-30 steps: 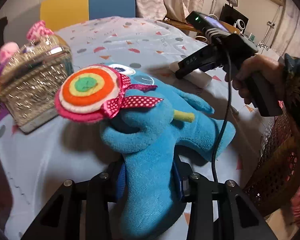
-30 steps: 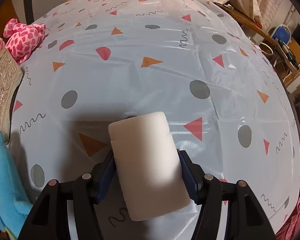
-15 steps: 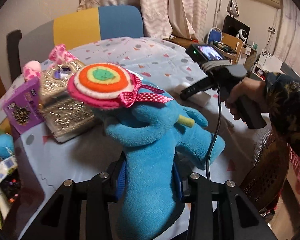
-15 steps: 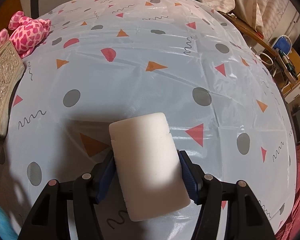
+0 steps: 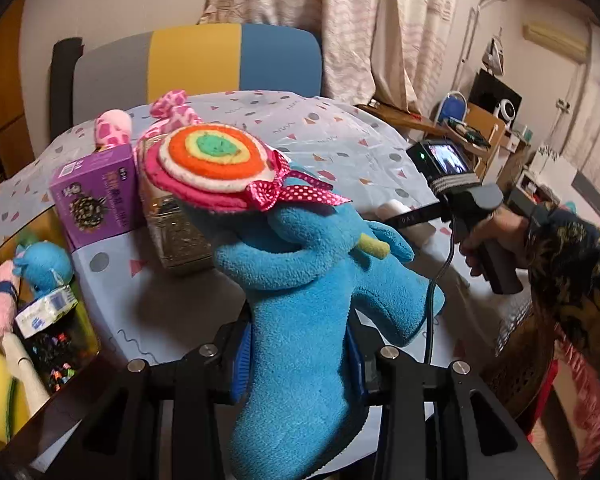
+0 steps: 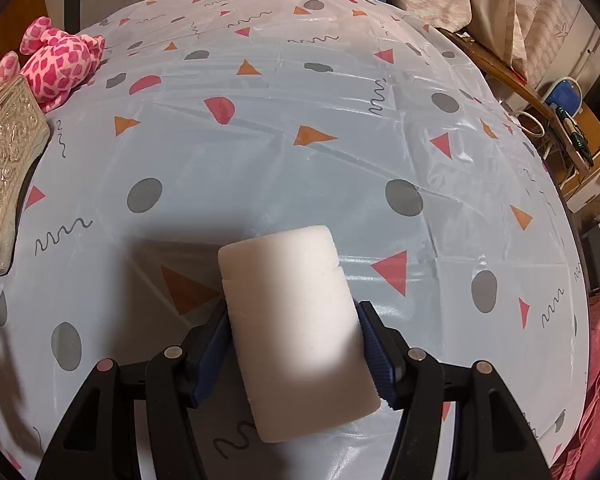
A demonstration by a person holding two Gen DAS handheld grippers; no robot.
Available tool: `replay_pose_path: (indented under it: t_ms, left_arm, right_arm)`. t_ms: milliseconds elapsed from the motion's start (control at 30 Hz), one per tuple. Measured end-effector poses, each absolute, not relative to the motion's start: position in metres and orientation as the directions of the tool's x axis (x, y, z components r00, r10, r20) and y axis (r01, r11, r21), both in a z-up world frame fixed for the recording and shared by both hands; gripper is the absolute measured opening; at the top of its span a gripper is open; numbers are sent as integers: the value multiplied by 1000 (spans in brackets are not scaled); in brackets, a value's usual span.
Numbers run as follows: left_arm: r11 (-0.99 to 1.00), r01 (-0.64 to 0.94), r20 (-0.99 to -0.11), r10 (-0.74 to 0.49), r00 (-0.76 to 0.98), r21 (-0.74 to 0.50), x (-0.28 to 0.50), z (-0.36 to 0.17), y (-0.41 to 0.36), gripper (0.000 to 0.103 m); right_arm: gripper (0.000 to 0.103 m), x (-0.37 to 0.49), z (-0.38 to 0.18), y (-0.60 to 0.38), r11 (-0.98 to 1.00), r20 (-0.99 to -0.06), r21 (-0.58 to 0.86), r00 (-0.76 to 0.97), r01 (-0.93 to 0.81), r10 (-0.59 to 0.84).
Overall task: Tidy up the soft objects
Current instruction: 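Lift the blue plush and carry it toward the gold tray with the left tool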
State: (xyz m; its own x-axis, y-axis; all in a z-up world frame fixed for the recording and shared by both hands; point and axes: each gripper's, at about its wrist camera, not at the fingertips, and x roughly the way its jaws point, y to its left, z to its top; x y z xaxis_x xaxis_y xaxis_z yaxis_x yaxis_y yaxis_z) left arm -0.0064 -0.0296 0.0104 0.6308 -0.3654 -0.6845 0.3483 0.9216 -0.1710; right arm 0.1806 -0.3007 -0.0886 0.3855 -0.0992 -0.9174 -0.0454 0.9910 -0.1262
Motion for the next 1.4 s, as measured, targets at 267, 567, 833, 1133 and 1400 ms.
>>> replay_pose_path:
  t_ms: [267,567,833,1133,1400]
  left_arm:
    - [910,321,-652,-413,636,-262,-6,23,-7,39]
    - [933,279,-645,-358,676,-225,-7,31,2,39]
    - [966,210,-639,-258,725,-152,-18,43,26,39]
    - [987,97,-663,-157,732,-126,-21,36,60,39]
    - [993,43,-667,-105,737,-108,-28,31,91,39]
  right_arm:
    - [62,179,-86,-299,989,-916,-136,386,-53,-105]
    - [62,180,-84,-297,987,-916,-144,387,-65,-109]
    - [62,178,-85,-293,981,-908,-177,399,-82,-130]
    - [62,175,-85,-291,979,-905,-185,404,-85,-135]
    - [62,176,-85,-292,979,-905,-183,405,-86,-133]
